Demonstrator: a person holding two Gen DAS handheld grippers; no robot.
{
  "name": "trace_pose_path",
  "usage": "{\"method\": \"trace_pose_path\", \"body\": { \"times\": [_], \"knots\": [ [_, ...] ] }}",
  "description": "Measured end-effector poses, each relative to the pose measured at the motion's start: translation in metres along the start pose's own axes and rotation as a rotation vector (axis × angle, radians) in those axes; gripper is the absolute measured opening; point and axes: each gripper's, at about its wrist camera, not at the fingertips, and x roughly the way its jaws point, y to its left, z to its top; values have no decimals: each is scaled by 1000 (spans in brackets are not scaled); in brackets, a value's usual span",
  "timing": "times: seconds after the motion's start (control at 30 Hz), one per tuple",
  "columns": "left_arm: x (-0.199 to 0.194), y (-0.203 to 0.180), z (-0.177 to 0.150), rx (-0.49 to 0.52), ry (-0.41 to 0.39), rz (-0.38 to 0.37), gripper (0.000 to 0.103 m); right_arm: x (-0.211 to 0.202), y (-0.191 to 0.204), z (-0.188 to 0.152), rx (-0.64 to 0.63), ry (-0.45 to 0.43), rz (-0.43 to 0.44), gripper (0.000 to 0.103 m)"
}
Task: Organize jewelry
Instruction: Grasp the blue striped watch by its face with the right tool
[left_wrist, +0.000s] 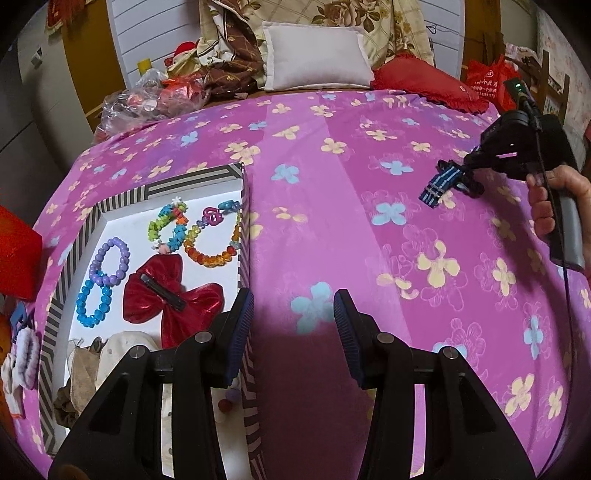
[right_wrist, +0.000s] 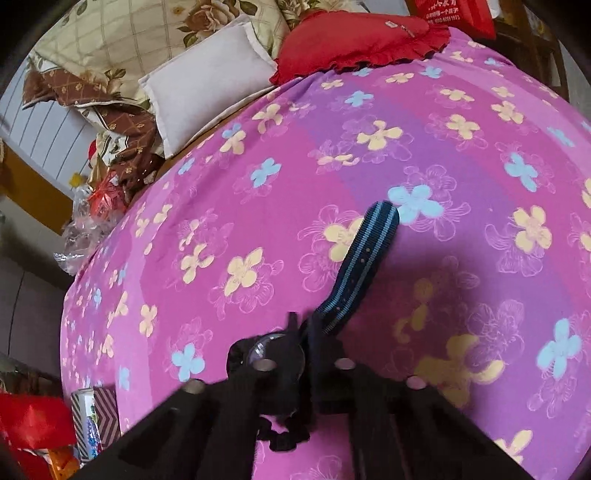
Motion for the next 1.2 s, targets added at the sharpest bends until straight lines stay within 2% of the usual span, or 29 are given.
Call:
{"method": "trace_pose_path", "body": {
  "times": [0.23, 0.3, 0.37, 0.43, 0.47, 0.5, 0.57, 0.6, 0.63, 0.77, 1.0, 1.03, 1.07, 1.2],
  "knots": [
    [-6, -4, -1, 0, -6, -17, 44, -62, -31, -25, -14, -47, 51, 0],
    [-7, -6, -1, 0, -9, -15, 44, -75, -36, -33, -52, -62, 24, 0],
    [-6, -9, -1, 0, -6, -13, 44, -81, -30, -39, -142, -73, -17, 0],
    [-5, -12, -2, -2, 3, -16, 44, -76, -25, -39, -160, -35, -9, 1],
    [-4, -13, -3, -1, 5, -18, 44, -69, -23, -37, -145, 0, 23, 2],
    [-4, -14, -3, 2, 5, -18, 44, -62, -20, -35, -131, 19, 41, 7],
    [-4, -17, -4, 16, 3, -16, 44, -50, -15, -31, -91, 33, 71, 34],
    [-5, -17, -5, 22, 1, -15, 44, -47, -13, -30, -73, 29, 81, 51],
    [-5, -17, -4, 23, 0, -16, 44, -42, -11, -27, -42, 21, 94, 56],
    [-5, -13, -4, 11, 2, -27, 44, -16, 2, -21, 19, 56, 82, 56],
    [-4, -12, -3, 8, 11, -35, 44, 15, 35, -12, 10, 68, -45, 55],
    [-4, -13, -4, 13, 10, -33, 44, 17, 38, -11, 6, 65, -66, 44],
    [-4, -14, -4, 18, 8, -30, 44, 20, 40, -11, -4, 73, -86, 41],
    [-3, -15, -5, 26, 9, -29, 44, 12, 42, -18, -53, 62, -85, 40]
  ]
}}
